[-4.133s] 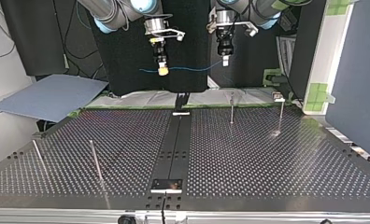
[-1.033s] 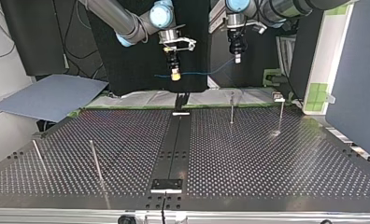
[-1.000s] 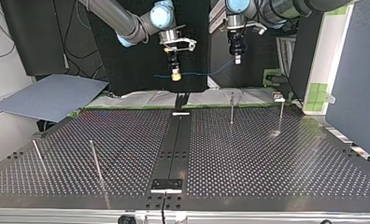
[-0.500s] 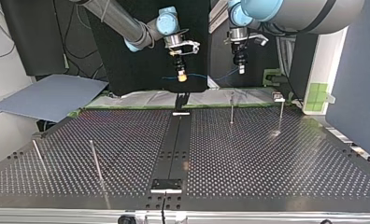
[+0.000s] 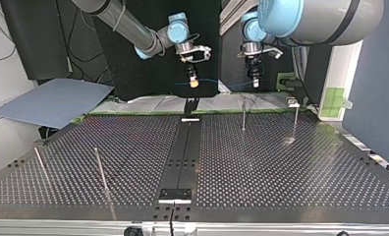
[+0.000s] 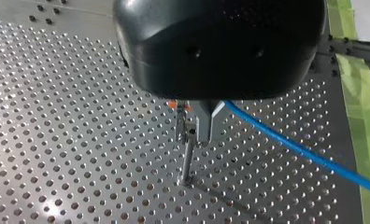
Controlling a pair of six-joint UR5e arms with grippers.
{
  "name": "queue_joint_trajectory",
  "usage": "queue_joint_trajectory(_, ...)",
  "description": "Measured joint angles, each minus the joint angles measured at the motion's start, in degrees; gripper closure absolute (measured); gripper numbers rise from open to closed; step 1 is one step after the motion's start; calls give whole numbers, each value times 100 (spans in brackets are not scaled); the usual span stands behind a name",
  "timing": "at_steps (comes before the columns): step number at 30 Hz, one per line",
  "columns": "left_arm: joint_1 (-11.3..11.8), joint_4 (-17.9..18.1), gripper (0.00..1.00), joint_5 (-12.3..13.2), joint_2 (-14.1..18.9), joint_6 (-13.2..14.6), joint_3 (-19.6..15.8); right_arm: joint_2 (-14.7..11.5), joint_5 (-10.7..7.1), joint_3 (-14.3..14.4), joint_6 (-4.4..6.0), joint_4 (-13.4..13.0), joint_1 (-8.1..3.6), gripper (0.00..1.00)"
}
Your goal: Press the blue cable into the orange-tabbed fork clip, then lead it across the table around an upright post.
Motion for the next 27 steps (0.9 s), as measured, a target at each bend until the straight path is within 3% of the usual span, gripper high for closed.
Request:
queue_joint_trajectory(9,209,-49,100,49,-2,42,56,1,-13,-392,-15,415,-94,100)
queue_joint_trajectory(14,284,-163,100,229,-1,24,212,3,-42,-531,-16,633,-159,100)
queue_joint_trajectory(20,324,-319,100,506,-2,-21,379,2,-94,-579,-16,715,-239,100)
queue_joint_trajectory(27,416,-341,100,584,-5,-47,465,4,-138,-601,-23,728,-368,100)
